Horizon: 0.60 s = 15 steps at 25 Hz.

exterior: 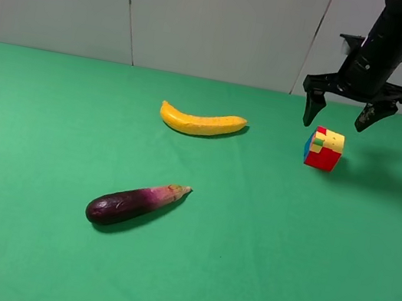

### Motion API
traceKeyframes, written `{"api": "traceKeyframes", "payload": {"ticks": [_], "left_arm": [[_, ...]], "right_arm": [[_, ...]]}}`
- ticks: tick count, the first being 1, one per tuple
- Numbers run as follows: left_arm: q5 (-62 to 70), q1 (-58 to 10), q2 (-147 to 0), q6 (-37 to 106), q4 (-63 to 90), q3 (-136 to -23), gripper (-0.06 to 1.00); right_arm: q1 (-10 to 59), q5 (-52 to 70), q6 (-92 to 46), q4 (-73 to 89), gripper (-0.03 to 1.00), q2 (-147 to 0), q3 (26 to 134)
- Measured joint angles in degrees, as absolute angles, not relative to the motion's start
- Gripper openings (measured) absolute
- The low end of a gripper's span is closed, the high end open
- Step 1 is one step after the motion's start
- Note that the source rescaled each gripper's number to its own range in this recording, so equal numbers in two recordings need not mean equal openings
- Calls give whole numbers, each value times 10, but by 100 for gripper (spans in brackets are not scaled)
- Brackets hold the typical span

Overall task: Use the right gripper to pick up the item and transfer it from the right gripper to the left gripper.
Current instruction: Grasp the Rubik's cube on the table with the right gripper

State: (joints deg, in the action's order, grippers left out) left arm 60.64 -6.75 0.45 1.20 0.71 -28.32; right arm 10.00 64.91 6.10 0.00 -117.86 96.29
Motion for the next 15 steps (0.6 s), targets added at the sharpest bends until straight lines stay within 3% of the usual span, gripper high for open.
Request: {"api": "traceKeyframes", "payload": {"ticks": [15], "left_arm": [[606, -67, 4, 12, 7, -283, 91]], "right_arm": [[64, 604, 68, 6, 100, -1239, 965]]}}
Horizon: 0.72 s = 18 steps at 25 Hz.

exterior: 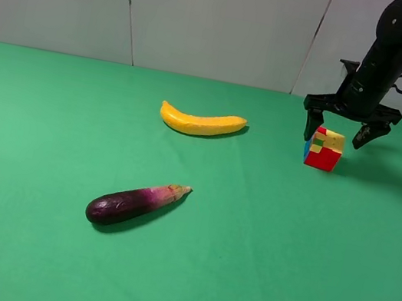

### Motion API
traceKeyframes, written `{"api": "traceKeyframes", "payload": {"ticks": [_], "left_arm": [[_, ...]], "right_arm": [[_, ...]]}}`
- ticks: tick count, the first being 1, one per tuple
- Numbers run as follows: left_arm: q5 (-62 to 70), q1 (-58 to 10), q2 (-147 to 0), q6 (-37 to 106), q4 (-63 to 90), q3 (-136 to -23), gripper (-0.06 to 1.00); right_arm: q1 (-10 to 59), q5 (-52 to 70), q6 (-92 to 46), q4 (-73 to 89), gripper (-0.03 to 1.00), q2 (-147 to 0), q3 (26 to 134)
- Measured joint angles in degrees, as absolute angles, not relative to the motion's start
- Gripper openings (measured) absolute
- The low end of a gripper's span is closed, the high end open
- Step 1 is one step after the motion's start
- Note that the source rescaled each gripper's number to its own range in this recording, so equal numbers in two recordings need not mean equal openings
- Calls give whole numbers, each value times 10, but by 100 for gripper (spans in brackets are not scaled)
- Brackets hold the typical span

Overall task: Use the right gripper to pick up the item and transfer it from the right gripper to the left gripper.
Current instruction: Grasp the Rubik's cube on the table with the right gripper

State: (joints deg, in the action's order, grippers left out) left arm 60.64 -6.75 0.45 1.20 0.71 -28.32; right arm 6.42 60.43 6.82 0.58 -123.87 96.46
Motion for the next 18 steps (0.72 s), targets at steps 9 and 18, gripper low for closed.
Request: {"api": "traceKeyframes", "payload": {"ticks": [9, 18], "left_arm": [[606, -67, 4, 12, 7, -283, 91], [606, -67, 4, 12, 7, -283, 91]], "right_arm": [[64, 580, 68, 6, 100, -1270, 965], [64, 575, 68, 6, 100, -1270, 965]]}}
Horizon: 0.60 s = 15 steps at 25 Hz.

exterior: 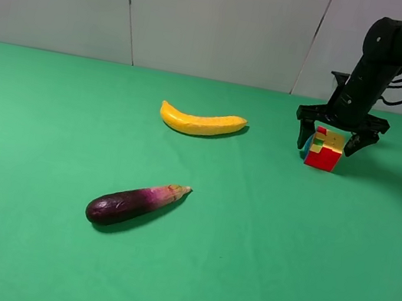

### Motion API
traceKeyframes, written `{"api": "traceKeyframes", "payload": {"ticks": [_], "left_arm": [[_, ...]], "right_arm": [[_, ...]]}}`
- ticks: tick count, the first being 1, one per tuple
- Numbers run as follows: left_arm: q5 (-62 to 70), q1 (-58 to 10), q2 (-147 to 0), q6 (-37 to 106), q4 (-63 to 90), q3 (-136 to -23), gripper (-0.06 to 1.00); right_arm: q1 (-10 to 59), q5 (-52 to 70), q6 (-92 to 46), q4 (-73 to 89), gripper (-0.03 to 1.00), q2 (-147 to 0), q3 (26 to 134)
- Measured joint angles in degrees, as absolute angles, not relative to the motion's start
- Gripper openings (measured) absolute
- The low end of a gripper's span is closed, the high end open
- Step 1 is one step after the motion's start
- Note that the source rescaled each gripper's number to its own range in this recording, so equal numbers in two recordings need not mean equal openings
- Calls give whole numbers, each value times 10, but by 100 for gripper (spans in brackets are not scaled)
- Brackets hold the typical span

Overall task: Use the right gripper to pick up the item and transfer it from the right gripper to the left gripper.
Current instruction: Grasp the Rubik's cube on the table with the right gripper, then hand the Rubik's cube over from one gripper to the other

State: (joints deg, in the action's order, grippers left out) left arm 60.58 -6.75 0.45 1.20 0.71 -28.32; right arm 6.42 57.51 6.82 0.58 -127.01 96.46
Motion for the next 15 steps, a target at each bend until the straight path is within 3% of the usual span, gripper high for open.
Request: {"api": "traceKeyframes", "payload": {"ticks": [1, 2, 3, 4, 5, 15], "left_arm": [[606, -67, 4, 12, 7, -283, 91], [606, -67, 4, 12, 7, -283, 91], [606, -67, 4, 12, 7, -283, 91], [606, -67, 4, 12, 7, -283, 91], [606, -67, 4, 12, 7, -283, 91], [606, -67, 4, 12, 7, -283, 91]], "right_arm": [[64, 576, 68, 6, 97, -1270, 965], [64, 578, 68, 6, 84, -1270, 965], [64, 578, 69, 6, 56, -1270, 965], [64, 578, 70, 6, 17, -1270, 965], [64, 577, 72, 6, 0, -1270, 965], [64, 577, 74, 5, 1, -1270, 965]]}}
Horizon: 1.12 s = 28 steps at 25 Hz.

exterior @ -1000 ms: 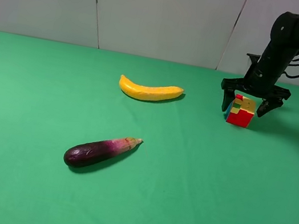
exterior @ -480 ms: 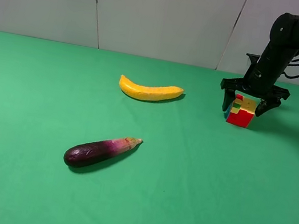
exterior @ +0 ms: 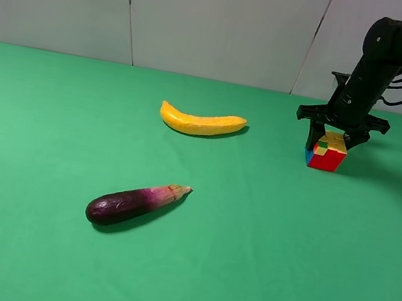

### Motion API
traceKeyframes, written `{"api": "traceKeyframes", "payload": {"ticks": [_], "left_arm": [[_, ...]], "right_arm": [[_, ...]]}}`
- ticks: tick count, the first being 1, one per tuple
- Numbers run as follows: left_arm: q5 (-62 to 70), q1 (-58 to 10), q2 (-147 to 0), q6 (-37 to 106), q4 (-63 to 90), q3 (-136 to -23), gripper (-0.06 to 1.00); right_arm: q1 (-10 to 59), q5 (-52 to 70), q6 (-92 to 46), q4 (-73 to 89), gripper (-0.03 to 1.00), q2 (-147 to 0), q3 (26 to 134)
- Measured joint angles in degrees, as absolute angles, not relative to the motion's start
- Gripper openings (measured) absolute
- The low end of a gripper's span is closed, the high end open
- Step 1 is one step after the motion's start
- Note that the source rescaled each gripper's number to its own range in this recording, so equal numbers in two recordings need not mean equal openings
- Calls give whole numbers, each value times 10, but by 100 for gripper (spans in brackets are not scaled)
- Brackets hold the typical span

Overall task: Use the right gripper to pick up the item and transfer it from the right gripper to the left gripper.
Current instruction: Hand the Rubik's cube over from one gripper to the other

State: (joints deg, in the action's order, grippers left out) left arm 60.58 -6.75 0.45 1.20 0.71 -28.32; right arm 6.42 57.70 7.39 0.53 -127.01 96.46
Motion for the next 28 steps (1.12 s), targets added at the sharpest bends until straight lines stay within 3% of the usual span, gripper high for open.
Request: {"api": "traceKeyframes", "payload": {"ticks": [13, 21, 28], "left_arm": [[606, -67, 4, 12, 7, -283, 91], [606, -67, 4, 12, 7, -283, 91], [606, -67, 4, 12, 7, -283, 91]], "right_arm": [[67, 686, 63, 32, 1, -1222, 1073], [72, 696, 42, 70, 1, -1169, 1078], [123, 696, 11, 74, 1, -1107, 1061]]}}
